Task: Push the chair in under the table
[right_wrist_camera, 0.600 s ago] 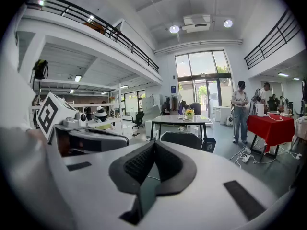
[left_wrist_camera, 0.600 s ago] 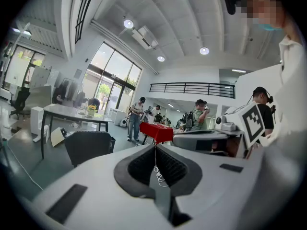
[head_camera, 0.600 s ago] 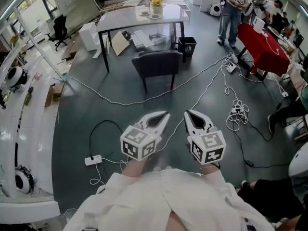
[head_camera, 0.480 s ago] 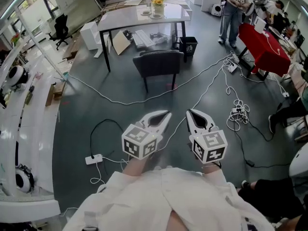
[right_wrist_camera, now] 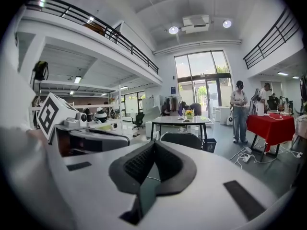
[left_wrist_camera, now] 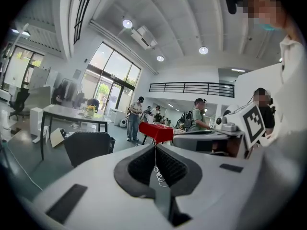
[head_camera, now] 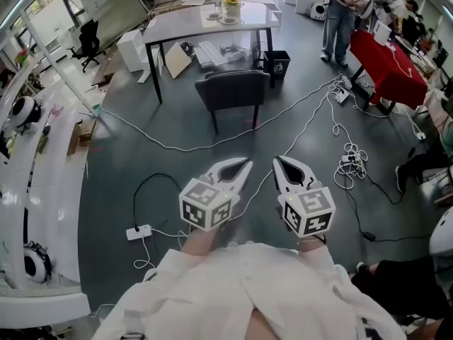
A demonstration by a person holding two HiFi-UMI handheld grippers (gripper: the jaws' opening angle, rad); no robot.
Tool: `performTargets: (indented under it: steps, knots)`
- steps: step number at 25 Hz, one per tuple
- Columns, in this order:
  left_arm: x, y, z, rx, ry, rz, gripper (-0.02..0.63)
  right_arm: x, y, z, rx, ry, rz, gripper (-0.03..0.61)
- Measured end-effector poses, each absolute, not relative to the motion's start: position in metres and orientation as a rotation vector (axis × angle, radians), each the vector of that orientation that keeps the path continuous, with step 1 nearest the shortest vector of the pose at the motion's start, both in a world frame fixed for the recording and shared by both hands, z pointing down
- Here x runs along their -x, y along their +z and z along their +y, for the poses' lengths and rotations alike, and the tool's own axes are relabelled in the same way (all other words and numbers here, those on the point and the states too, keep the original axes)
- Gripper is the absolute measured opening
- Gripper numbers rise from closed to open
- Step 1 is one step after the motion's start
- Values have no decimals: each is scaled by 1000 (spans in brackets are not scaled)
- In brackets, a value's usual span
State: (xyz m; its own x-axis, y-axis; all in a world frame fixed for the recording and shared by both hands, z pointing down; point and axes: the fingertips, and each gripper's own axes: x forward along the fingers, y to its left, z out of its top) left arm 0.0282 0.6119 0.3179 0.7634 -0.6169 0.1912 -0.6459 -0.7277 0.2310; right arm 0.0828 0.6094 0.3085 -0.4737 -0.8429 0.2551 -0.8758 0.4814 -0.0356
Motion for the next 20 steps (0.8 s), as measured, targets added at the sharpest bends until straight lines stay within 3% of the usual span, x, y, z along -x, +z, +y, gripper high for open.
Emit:
performTargets:
  steps: [20]
  knots:
    - [-54, 334, 610, -2641, 139, -1031, 14, -100, 332, 613, -1353, 309, -2621, 31]
